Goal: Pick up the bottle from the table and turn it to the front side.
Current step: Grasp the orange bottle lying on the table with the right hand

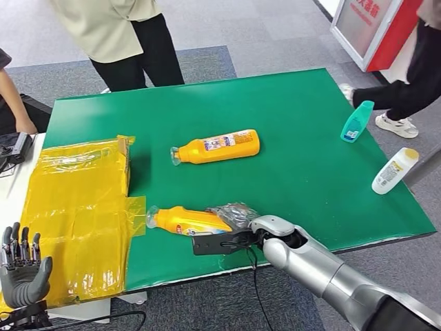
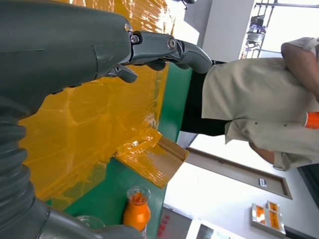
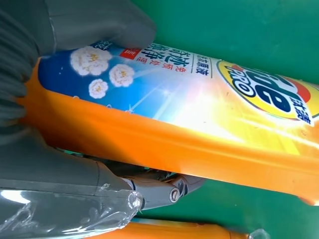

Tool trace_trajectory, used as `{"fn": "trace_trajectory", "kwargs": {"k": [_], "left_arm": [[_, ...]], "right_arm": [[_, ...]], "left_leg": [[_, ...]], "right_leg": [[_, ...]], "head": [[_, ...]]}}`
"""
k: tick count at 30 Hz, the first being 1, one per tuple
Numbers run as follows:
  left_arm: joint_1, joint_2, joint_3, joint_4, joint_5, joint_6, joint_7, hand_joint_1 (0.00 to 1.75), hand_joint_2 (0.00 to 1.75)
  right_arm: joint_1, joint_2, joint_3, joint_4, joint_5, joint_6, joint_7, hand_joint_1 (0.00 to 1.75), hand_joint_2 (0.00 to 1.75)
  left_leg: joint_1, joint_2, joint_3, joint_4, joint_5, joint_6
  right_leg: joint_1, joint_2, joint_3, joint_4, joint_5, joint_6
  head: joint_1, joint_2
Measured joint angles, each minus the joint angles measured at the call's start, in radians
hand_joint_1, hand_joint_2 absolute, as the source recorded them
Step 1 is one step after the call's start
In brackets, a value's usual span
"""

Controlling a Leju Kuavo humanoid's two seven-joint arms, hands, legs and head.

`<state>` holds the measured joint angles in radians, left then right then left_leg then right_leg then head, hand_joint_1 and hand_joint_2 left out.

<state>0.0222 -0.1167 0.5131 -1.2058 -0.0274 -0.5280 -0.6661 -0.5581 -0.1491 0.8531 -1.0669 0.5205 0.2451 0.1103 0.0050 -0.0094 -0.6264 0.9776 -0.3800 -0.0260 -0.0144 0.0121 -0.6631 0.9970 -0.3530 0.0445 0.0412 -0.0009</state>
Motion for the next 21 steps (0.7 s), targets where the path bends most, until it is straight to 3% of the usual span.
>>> {"fn": "trace_trajectory", "kwargs": {"k": [9,15,18,21], "left_arm": [[0.001,0.000,0.000,0.000,0.011,-0.001,0.000,0.00,1.75],[0.030,-0.023,0.001,-0.017,0.012,-0.089,0.011,0.00,1.75],[0.058,-0.074,-0.019,-0.068,0.063,-0.138,0.120,0.00,1.75],[0.089,-0.113,-0.090,-0.127,0.165,-0.120,0.267,0.00,1.75]], "right_arm": [[0.002,0.001,0.005,0.007,0.028,-0.039,-0.004,1.75,1.75],[0.125,0.019,-0.082,-0.128,0.235,-0.255,-0.041,1.75,1.75],[0.237,0.078,-0.165,-0.272,0.393,-0.338,-0.095,1.75,1.75],[0.324,0.147,-0.223,-0.390,0.489,-0.382,-0.153,1.75,1.75]], "left_leg": [[0.000,0.000,0.000,0.000,0.000,0.000],[0.000,0.000,-0.001,0.000,-0.001,0.000],[0.000,0.000,-0.001,0.000,-0.002,0.000],[0.000,0.000,-0.001,0.000,-0.003,-0.001]], "right_leg": [[0.000,0.000,0.000,0.000,0.000,0.000],[0.000,0.000,0.000,0.000,-0.001,0.000],[0.000,0.000,-0.001,0.000,-0.003,0.000],[0.000,0.000,-0.001,0.000,-0.004,-0.001]], "head": [[0.000,0.000],[0.000,0.000],[0.000,0.000],[0.000,0.000]]}}
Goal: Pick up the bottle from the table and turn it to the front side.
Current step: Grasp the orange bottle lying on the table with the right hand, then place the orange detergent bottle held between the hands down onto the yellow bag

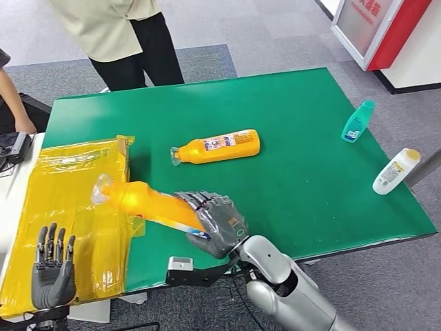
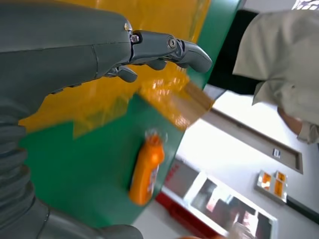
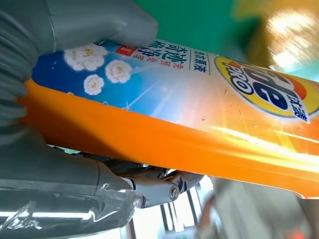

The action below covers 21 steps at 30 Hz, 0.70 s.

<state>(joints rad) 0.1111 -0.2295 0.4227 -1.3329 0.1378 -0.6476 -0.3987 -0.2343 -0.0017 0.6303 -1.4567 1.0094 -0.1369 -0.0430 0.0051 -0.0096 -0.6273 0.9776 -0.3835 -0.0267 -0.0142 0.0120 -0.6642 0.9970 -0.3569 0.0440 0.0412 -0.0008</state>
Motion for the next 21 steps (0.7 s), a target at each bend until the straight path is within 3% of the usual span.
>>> {"fn": "trace_trajectory", "kwargs": {"k": [4,9,16,21], "left_arm": [[0.035,-0.003,-0.141,-0.051,0.108,0.030,0.078,0.00,1.75],[0.083,0.045,-0.311,-0.107,0.213,0.079,0.143,0.00,1.75],[0.099,0.122,-0.471,-0.182,0.266,0.127,0.169,0.00,1.75],[0.093,0.195,-0.584,-0.229,0.315,0.172,0.184,0.00,1.75]], "right_arm": [[0.069,0.064,-0.049,-0.079,0.054,-0.077,-0.086,1.75,1.75],[0.114,0.110,-0.067,-0.091,0.151,-0.201,-0.176,1.75,1.75],[0.129,0.147,-0.066,-0.031,0.254,-0.294,-0.176,1.75,1.75],[0.101,0.172,-0.056,0.087,0.399,-0.443,-0.134,1.75,1.75]], "left_leg": [[0.000,0.000,0.000,0.000,-0.001,0.000],[0.000,0.000,0.000,0.000,-0.001,0.000],[0.000,0.000,0.000,0.000,0.000,-0.001],[0.000,0.000,0.000,0.000,0.000,-0.001]], "right_leg": [[0.000,0.000,0.000,0.000,0.000,0.000],[0.000,0.000,0.000,0.000,0.000,0.000],[0.000,0.000,0.000,0.000,0.000,0.000],[0.000,0.000,0.000,0.000,0.000,-0.001]], "head": [[0.000,0.000],[0.000,0.000],[0.000,0.000],[0.000,0.000]]}}
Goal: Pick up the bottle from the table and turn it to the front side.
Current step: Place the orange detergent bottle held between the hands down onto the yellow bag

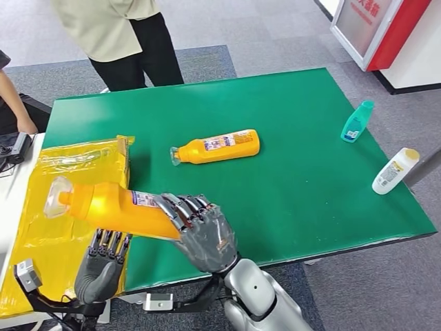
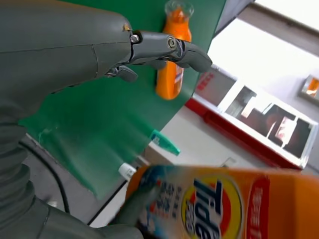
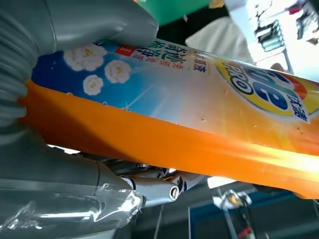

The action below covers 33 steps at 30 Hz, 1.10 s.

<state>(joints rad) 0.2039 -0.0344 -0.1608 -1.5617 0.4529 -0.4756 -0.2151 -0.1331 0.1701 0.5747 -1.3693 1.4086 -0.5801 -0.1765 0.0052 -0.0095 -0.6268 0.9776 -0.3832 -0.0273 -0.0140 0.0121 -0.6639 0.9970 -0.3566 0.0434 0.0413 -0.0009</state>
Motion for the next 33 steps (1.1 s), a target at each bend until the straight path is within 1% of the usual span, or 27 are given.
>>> {"fn": "trace_trajectory", "kwargs": {"k": [2,4,8,15,19,23,31,32,33], "left_arm": [[-0.006,0.029,-0.042,-0.016,0.015,0.014,0.004,0.00,1.75],[-0.013,0.058,-0.076,-0.030,0.027,0.025,0.006,0.00,1.75],[-0.019,0.094,-0.113,-0.047,0.035,0.036,0.008,0.00,1.75],[-0.023,0.132,-0.135,-0.057,0.072,0.049,0.009,0.00,1.75],[-0.032,0.137,-0.133,-0.057,0.084,0.080,0.009,0.00,1.75],[-0.039,0.130,-0.124,-0.057,0.082,0.120,0.007,0.00,1.75],[-0.041,0.106,-0.098,-0.057,0.086,0.141,0.004,0.00,1.75],[-0.042,0.101,-0.093,-0.057,0.088,0.142,0.004,0.10,1.75],[-0.042,0.096,-0.089,-0.057,0.091,0.140,0.005,0.54,1.75]], "right_arm": [[-0.014,0.009,0.007,0.062,0.035,-0.058,0.013,1.75,1.75],[-0.024,0.017,0.012,0.117,0.060,-0.086,0.025,1.75,1.75],[-0.035,0.029,0.014,0.182,0.083,-0.094,0.038,1.75,1.75],[-0.042,0.039,0.015,0.237,0.128,-0.107,0.048,1.75,1.75],[-0.039,0.039,0.024,0.251,0.145,-0.108,0.052,1.75,1.75],[-0.035,0.039,0.036,0.266,0.153,-0.108,0.072,1.75,1.75],[-0.034,0.038,0.053,0.283,0.154,-0.108,0.093,1.75,1.75],[-0.035,0.037,0.059,0.284,0.154,-0.108,0.100,1.75,1.75],[-0.037,0.036,0.066,0.286,0.154,-0.108,0.107,1.75,1.75]], "left_leg": [[0.000,0.000,0.000,0.000,0.000,0.000],[0.000,0.000,0.000,0.000,0.000,0.000],[0.000,0.000,0.000,0.000,0.000,0.000],[0.000,0.000,0.000,0.000,0.000,0.000],[0.000,0.000,0.000,0.000,0.000,0.000],[0.000,0.000,0.000,0.000,0.000,0.000],[0.000,0.000,0.000,0.000,0.000,0.000],[0.000,0.000,0.000,0.000,0.000,0.000],[0.000,0.000,0.000,0.000,0.000,0.000]], "right_leg": [[0.000,0.000,0.000,0.000,0.000,0.000],[0.000,0.000,0.000,0.000,0.000,0.000],[0.000,0.000,0.000,0.000,0.000,0.000],[0.000,0.000,0.000,0.000,0.000,0.000],[0.000,0.000,0.000,0.000,0.000,0.000],[0.000,0.000,0.000,0.000,0.000,0.000],[0.000,0.000,0.000,0.000,0.000,0.000],[0.000,0.000,0.000,0.000,0.000,0.000],[0.000,0.000,0.000,0.000,0.000,0.000]], "head": [[0.000,0.000],[0.000,0.000],[0.000,0.000],[0.000,0.000],[0.000,0.000],[0.000,0.000],[0.000,0.000],[0.000,0.000],[0.000,0.000]]}}
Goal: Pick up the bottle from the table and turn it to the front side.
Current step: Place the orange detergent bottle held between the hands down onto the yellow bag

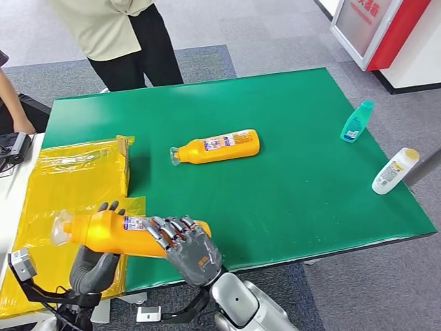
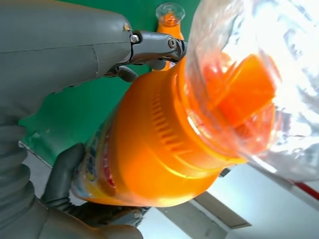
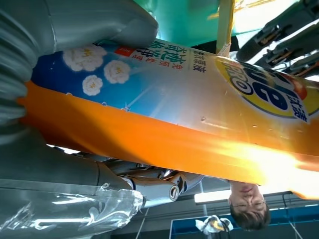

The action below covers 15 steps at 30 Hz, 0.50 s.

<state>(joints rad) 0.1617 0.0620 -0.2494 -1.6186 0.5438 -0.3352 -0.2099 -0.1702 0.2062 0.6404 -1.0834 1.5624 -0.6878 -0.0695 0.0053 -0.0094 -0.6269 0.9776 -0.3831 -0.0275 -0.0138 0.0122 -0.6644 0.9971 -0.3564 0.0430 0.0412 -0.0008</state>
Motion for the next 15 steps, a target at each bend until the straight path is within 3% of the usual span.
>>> {"fn": "trace_trajectory", "kwargs": {"k": [2,3,10,11,14,15], "left_arm": [[-0.002,-0.008,0.006,0.000,0.002,-0.006,0.002,1.41,1.75],[-0.003,-0.011,0.007,0.000,0.001,-0.009,0.003,1.75,1.75],[-0.007,-0.026,0.013,0.008,-0.010,-0.025,0.004,1.75,1.75],[-0.008,-0.027,0.014,0.011,-0.010,-0.027,0.003,1.75,1.75],[-0.011,-0.031,0.016,0.018,-0.010,-0.035,-0.004,1.75,1.75],[-0.012,-0.032,0.017,0.021,-0.010,-0.039,-0.006,1.75,1.75]], "right_arm": [[-0.005,-0.003,0.016,0.005,0.000,0.000,0.019,1.75,1.75],[-0.008,-0.005,0.023,0.007,0.000,0.000,0.029,1.75,1.75],[-0.020,-0.013,0.056,0.017,0.000,-0.003,0.060,1.75,1.75],[-0.021,-0.014,0.058,0.018,0.000,-0.003,0.062,1.63,1.75],[-0.023,-0.016,0.064,0.018,0.000,-0.006,0.067,0.37,1.75],[-0.024,-0.018,0.066,0.018,0.000,-0.006,0.067,0.04,1.75]], "left_leg": [[0.000,0.000,0.000,0.000,0.000,0.000],[0.000,0.000,0.000,0.000,0.000,0.000],[0.000,0.000,0.000,0.000,0.000,0.000],[0.000,0.000,0.000,0.000,0.000,0.000],[0.000,0.000,0.000,0.000,0.000,0.000],[0.000,0.000,0.000,0.000,0.000,0.000]], "right_leg": [[0.000,0.000,0.000,0.000,0.000,0.000],[0.000,0.000,0.000,0.000,0.000,0.000],[0.000,0.000,0.000,0.000,0.000,0.000],[0.000,0.000,0.000,0.000,0.000,0.000],[0.000,0.000,0.000,0.000,0.000,0.000],[0.000,0.000,0.000,0.000,0.000,0.000]], "head": [[0.000,0.000],[0.000,0.000],[0.000,0.000],[0.000,0.000],[0.000,0.000],[0.000,0.000]]}}
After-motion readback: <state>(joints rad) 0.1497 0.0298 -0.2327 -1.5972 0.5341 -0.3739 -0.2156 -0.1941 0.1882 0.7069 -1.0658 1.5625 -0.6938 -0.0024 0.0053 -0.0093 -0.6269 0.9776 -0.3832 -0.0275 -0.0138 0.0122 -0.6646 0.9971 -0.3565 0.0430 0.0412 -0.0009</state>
